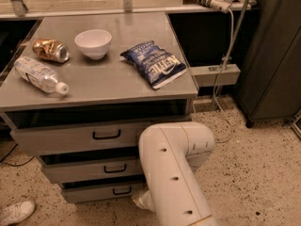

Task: Close bottom drawer

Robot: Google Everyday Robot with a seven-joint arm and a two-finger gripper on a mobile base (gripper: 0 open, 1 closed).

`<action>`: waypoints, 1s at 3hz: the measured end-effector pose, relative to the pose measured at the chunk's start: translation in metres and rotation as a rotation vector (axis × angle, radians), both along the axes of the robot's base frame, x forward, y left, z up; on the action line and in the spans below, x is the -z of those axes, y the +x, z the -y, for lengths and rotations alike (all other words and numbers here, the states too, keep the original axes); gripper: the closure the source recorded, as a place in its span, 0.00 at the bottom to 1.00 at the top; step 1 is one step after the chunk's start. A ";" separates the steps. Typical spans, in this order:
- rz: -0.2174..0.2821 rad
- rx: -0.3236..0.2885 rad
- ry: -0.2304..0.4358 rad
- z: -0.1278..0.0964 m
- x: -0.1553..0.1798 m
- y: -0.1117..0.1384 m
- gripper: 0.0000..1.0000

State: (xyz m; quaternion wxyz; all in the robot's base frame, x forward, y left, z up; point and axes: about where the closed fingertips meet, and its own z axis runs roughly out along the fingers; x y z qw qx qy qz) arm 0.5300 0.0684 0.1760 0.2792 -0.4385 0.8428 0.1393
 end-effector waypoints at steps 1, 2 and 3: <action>0.033 -0.027 -0.015 -0.008 -0.001 0.014 1.00; 0.063 -0.053 -0.027 -0.015 -0.004 0.028 1.00; 0.073 -0.066 -0.032 -0.014 -0.005 0.031 1.00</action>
Offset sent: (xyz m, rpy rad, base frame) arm 0.0438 0.0216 0.0072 -0.0437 -0.0991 0.0817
